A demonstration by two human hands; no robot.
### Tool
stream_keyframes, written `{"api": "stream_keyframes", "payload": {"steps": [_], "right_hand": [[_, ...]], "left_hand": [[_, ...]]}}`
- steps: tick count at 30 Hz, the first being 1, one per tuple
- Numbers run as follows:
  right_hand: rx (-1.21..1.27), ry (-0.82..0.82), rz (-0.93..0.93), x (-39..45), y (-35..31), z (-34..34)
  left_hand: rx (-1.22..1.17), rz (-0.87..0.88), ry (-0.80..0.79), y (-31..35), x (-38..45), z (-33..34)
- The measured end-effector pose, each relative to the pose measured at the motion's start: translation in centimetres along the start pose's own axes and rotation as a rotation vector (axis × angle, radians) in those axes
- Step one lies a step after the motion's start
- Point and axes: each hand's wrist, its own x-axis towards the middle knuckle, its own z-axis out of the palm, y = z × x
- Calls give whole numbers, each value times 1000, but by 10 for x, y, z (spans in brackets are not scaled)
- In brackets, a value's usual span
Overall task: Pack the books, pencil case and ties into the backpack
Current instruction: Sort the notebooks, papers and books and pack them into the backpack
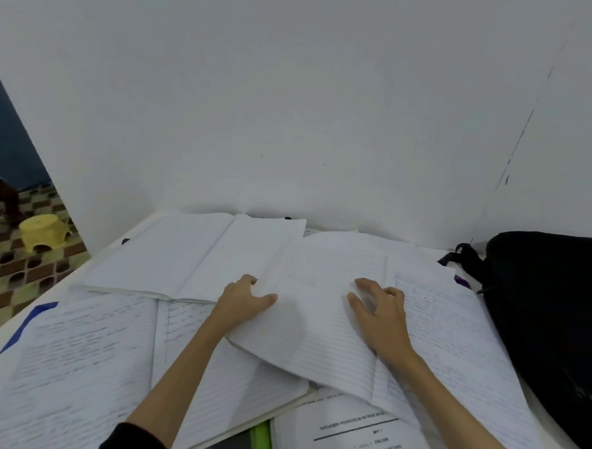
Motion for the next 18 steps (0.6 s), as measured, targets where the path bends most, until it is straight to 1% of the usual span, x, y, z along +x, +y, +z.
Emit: {"api": "stream_keyframes", "payload": {"steps": [3, 4, 6, 9, 12, 15, 18], "right_hand": [[83, -14, 17, 0, -3, -4], [85, -30, 15, 0, -5, -5], [74, -91, 2, 0, -11, -5], [155, -175, -59, 6, -23, -2], [271, -221, -62, 18, -42, -8], [322, -265, -8, 26, -52, -27], [388, -295, 17, 28, -65, -54]], "left_hand": [[-369, 0, -94, 3, -10, -10], [-447, 15, -104, 8, -12, -14], [-520, 73, -36, 19, -18, -26], [-495, 181, 92, 33, -20, -51], [-290, 309, 166, 45, -17, -76], [-137, 411, 150, 71, -18, -86], [-123, 541, 70, 114, -30, -75]]}}
